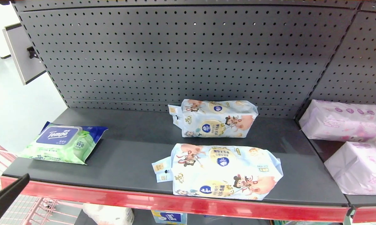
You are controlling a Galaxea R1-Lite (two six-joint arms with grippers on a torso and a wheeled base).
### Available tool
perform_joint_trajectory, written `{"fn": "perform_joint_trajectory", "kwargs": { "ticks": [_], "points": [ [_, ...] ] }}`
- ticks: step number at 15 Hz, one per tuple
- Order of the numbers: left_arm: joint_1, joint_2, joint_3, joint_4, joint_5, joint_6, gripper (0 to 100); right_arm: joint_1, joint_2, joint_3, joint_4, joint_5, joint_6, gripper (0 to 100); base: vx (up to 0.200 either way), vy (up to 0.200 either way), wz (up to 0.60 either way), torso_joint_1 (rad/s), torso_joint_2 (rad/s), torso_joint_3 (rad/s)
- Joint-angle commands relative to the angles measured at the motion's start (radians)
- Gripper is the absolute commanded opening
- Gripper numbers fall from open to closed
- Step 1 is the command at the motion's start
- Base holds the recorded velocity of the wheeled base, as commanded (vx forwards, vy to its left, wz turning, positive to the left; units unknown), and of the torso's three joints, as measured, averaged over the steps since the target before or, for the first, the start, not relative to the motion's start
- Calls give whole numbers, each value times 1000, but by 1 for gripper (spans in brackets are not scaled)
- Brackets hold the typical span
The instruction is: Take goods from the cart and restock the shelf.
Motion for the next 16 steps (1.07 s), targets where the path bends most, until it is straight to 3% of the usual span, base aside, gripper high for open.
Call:
{"fn": "perform_joint_trajectory", "kwargs": {
  "ticks": [1, 4, 8, 10, 11, 14, 15, 16],
  "points": [
    [0, -13, 6, 0, 0, 3, 100, 1, 0, -2, 1, -2, 10, 100, 0, 0, 0, 0, 0, 0],
    [-2, -42, 9, 6, 1, 3, 100, 1, 0, -2, 1, -17, 18, 100, 0, 0, 0, 0, 0, 0],
    [0, -114, 9, 152, -2, 0, 100, 1, 0, 2, -3, -143, 60, 100, 0, 0, 0, 0, 0, 0],
    [-2, -119, 34, 152, -8, -7, 100, 1, 0, 2, -6, -151, 61, 100, 0, 0, 0, 0, 0, 0],
    [-6, -111, 35, 152, -26, -12, 100, -1, 0, 2, -5, -151, 61, 100, 0, 0, 0, 0, 0, 0],
    [-8, -81, 24, 152, -157, -13, 100, 1, 0, 0, 0, -145, 61, 100, 0, 0, 0, 0, 0, 0],
    [-8, -50, 9, 150, -177, -15, 100, 1, 0, 0, 0, -145, 61, 100, 0, 0, 0, 0, 0, 0],
    [-8, -16, -6, 148, -180, -36, 100, -1, 0, 0, 0, -146, 61, 100, 0, 0, 0, 0, 0, 0]
  ]
}}
